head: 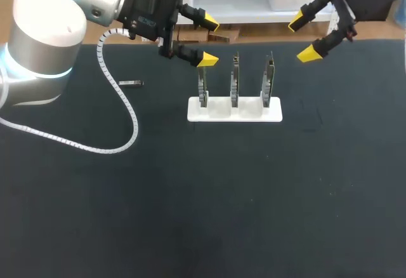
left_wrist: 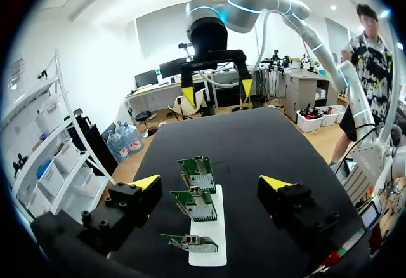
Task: Pick up the optical module with the left hand, and insert it into the network port with the right hand.
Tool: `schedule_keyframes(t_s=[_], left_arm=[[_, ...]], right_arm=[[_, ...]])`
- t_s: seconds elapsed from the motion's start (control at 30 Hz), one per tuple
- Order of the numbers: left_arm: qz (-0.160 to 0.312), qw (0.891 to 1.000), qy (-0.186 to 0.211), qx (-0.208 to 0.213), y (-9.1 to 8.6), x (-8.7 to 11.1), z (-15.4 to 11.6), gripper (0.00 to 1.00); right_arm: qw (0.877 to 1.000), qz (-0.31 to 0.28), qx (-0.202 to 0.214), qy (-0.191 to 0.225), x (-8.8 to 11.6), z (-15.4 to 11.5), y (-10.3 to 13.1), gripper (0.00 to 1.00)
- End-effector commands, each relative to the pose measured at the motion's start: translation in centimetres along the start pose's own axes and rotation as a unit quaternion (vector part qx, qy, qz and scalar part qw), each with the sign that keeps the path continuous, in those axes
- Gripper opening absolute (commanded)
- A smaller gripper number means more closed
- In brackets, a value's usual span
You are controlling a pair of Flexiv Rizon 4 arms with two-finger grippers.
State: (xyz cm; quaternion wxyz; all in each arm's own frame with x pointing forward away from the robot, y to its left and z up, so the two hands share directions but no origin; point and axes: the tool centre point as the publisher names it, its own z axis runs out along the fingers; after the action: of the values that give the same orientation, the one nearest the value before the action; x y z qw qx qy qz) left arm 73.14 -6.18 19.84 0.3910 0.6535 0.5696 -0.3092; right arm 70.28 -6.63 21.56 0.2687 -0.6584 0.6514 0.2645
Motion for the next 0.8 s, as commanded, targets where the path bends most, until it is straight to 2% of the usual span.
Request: schedule_keyframes(t_s=[0.03,0.27,0.57,0.73,0.8], left_arm=[[-0.001,1.0,0.002,-0.001,-0.1,-0.1,0.0,1.0],[0.006,1.0,0.002,-0.006,0.2,-0.3,-0.6,1.0],[0.031,0.996,0.057,-0.059,1.5,-0.8,-5.2,1.0],[0.028,0.991,0.105,-0.072,1.8,0.7,-7.6,1.0],[0.028,0.987,0.138,-0.077,2.1,1.7,-8.6,1.0]], right_arm=[[1.0,0.0,-0.001,0.0,0.0,0.0,-0.1,1.0],[1.0,0.0,-0.001,0.0,0.0,0.0,-0.1,1.0],[1.0,0.0,-0.001,0.0,0.0,0.0,-0.1,1.0],[1.0,0.0,-0.001,0.0,0.0,0.0,-0.1,1.0],[1.0,0.0,-0.001,0.0,0.0,0.0,-0.1,1.0]])
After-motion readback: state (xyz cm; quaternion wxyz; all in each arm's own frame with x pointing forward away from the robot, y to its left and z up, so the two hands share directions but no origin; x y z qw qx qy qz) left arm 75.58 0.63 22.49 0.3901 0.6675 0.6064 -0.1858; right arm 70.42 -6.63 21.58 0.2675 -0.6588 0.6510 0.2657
